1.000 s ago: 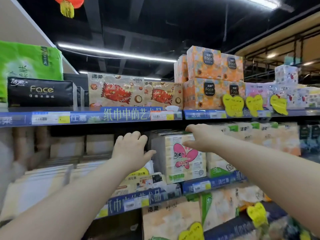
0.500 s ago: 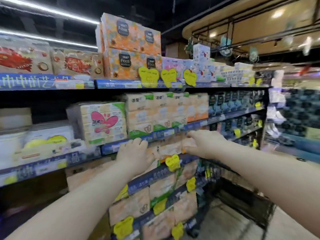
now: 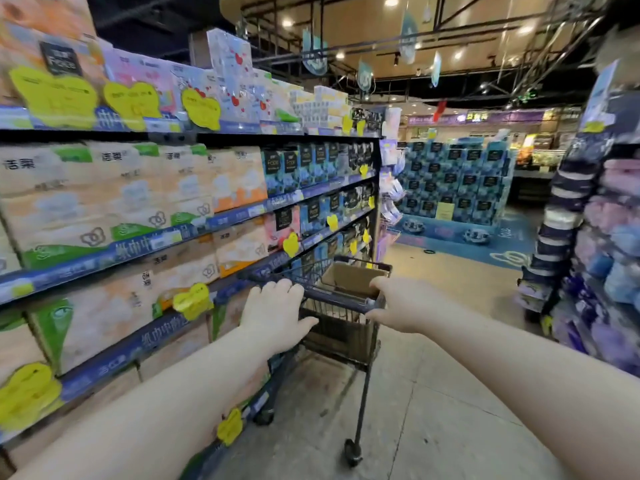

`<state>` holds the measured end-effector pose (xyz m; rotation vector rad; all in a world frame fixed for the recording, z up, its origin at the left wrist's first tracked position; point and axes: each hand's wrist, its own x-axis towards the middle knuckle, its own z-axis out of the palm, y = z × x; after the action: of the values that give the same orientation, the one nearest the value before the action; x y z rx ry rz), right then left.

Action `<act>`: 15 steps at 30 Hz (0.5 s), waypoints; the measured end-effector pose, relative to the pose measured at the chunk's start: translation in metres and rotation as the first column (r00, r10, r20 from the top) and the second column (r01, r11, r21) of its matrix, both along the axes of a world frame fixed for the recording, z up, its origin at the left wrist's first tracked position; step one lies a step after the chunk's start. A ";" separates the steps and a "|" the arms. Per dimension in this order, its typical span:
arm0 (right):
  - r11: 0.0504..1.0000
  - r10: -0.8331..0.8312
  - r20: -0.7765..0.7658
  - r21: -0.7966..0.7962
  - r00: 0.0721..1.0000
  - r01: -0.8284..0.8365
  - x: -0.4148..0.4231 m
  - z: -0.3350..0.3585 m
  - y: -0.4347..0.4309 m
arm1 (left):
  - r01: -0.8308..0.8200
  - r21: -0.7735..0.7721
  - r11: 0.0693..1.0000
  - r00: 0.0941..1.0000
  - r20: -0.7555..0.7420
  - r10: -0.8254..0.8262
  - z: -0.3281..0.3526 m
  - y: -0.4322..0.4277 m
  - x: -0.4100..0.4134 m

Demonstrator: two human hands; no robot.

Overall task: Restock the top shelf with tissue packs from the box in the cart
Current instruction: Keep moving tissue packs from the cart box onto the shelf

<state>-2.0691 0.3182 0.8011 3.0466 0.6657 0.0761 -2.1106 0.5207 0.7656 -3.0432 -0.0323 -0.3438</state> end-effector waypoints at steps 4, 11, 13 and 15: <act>0.995 -0.100 -0.043 0.016 0.994 0.101 0.027 -0.018 -0.041 | 0.086 -0.003 0.996 0.996 -0.027 -0.086 -0.022 -0.036 0.050; 0.969 -0.247 -0.076 -0.021 0.966 0.246 0.108 -0.038 -0.091 | 0.201 -0.015 0.980 0.977 -0.064 -0.201 -0.057 -0.081 0.162; 0.959 -0.281 -0.113 -0.012 0.953 0.282 0.137 -0.046 -0.097 | 0.222 -0.030 0.975 0.972 -0.071 -0.223 -0.063 -0.089 0.199; 0.952 -0.306 -0.147 -0.020 0.941 0.306 0.168 -0.052 -0.102 | 0.240 -0.047 0.970 0.967 -0.073 -0.243 -0.067 -0.095 0.236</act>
<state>-1.9012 0.2161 0.7493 3.1373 0.1865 -0.1570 -1.8743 0.4255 0.6990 -3.0995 0.3442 -0.2409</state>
